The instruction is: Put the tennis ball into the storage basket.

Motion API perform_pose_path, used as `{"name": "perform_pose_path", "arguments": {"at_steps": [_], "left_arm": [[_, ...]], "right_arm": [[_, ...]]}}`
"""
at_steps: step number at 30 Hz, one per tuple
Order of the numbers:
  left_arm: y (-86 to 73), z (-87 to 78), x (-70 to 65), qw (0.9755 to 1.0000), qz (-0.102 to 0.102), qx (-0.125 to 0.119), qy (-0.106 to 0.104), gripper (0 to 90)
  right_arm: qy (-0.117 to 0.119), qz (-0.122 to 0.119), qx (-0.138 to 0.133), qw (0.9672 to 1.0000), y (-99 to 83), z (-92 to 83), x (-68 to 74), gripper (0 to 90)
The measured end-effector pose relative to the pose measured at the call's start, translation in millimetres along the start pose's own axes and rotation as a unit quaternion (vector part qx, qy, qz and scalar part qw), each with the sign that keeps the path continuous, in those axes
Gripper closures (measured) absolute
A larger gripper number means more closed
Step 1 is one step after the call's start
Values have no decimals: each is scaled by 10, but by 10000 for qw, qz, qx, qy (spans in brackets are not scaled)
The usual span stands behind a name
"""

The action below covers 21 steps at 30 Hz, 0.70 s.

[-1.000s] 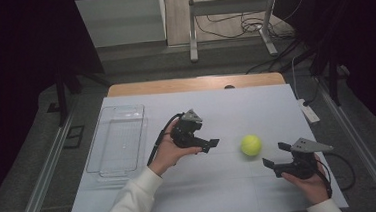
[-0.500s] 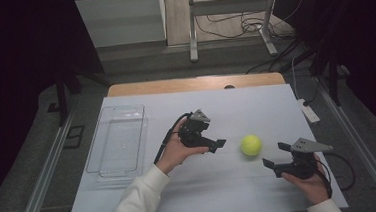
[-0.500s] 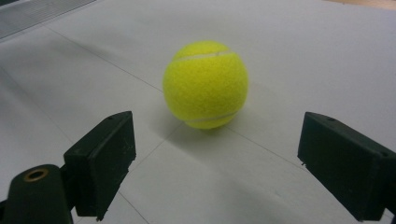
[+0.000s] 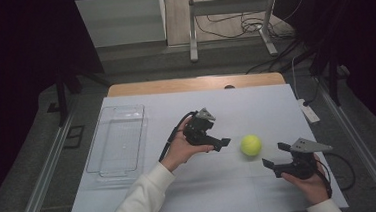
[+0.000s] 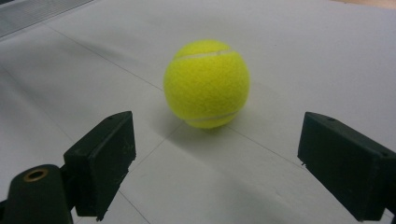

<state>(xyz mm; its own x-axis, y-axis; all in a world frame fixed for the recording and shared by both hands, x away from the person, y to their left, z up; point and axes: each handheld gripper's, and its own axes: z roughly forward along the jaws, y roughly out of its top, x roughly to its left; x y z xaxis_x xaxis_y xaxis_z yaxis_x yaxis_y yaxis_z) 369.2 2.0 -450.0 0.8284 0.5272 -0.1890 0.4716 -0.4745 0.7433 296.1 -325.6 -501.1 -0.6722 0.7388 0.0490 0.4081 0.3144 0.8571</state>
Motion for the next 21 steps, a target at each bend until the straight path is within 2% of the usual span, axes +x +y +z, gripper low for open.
{"name": "perform_pose_path", "arguments": {"at_steps": [21], "left_arm": [[75,123,7,10000,-68,12,-69,125]], "right_arm": [[15,-15,16,10000,-2,5,2,114]]}}
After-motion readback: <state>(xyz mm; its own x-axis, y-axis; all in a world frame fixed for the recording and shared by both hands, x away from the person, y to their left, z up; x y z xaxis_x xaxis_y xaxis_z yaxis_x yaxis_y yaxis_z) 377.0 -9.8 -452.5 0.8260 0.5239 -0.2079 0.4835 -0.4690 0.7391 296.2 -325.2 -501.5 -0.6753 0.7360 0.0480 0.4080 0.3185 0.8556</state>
